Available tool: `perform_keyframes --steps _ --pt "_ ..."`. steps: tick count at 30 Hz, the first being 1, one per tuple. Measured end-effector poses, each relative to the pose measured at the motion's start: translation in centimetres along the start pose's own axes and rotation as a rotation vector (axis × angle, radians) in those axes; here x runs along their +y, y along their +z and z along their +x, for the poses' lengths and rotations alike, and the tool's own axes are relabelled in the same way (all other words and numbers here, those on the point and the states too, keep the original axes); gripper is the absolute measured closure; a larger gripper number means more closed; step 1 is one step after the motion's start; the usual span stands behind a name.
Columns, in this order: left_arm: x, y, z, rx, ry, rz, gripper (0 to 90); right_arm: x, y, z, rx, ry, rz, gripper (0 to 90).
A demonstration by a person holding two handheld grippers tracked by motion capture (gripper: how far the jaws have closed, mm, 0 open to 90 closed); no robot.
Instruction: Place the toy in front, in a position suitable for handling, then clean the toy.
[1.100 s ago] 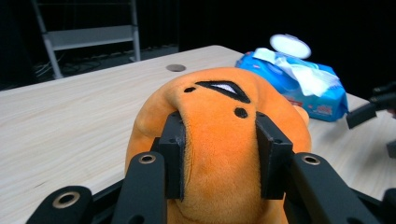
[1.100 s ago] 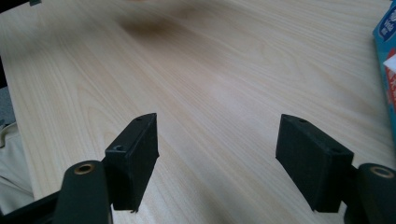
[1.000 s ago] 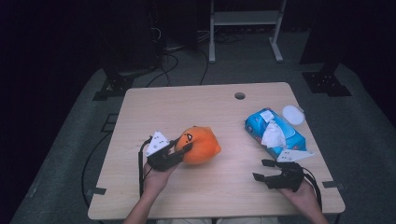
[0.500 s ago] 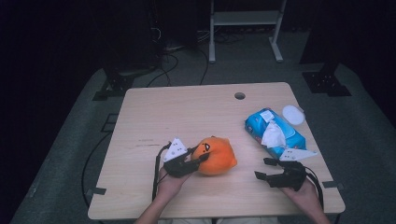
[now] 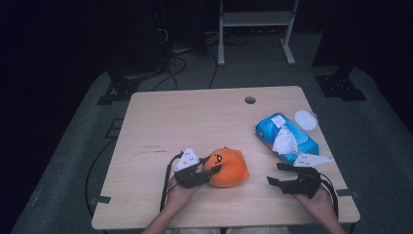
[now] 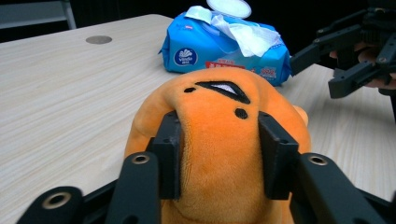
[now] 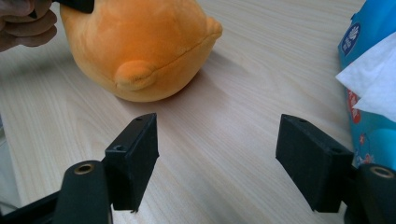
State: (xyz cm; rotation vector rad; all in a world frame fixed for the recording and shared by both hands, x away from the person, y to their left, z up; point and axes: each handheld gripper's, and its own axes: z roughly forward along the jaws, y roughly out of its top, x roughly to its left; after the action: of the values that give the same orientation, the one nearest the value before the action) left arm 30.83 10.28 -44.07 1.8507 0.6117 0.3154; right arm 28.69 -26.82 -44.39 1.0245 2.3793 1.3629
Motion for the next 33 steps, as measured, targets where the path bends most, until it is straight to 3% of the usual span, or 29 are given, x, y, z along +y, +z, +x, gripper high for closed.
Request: perform_keyframes --steps 3,5,9,13,15,17,19,20,28,29,33 --pt "0.1 -0.4 -0.1 0.014 0.014 0.012 32.7 0.3 -0.3 0.2 -0.014 -0.018 -0.022 28.6" --pt "0.3 -0.8 -0.2 0.035 0.027 0.008 26.4 0.4 -0.4 0.4 -0.019 -0.023 -0.026 28.6" --pt "0.4 -0.9 -0.1 0.051 0.032 0.018 22.6 0.9 -1.4 0.4 -0.073 -0.061 -0.050 28.6" --pt "0.2 -0.9 0.1 0.049 0.021 0.021 23.2 1.4 -2.4 -0.2 -0.104 -0.066 -0.073 28.6" --pt "0.2 -1.1 0.2 0.050 0.019 0.019 23.2 2.2 -3.9 -1.3 -0.157 -0.049 -0.126 28.6" --pt "0.3 -1.3 0.3 0.049 0.019 0.008 23.0 2.4 -4.2 -1.7 -0.170 -0.042 -0.138 28.6" --pt "0.4 -1.4 0.4 0.048 0.016 0.000 21.5 3.1 -4.7 -3.2 -0.237 -0.036 -0.161 28.6" --pt "0.5 -1.4 0.4 0.046 0.016 -0.002 21.5 3.1 -4.7 -3.2 -0.237 -0.036 -0.161 28.6" --pt "0.4 -1.3 0.2 0.037 0.035 0.004 20.6 4.3 -1.0 -5.7 -0.291 -0.047 -0.070 29.8" --pt "0.4 -1.3 0.2 0.032 0.034 0.005 20.9 4.5 0.1 -6.0 -0.297 -0.058 -0.043 31.4" --pt "0.2 -1.2 0.1 0.035 0.049 0.021 21.7 4.6 1.5 -6.5 -0.330 -0.086 0.004 36.7"
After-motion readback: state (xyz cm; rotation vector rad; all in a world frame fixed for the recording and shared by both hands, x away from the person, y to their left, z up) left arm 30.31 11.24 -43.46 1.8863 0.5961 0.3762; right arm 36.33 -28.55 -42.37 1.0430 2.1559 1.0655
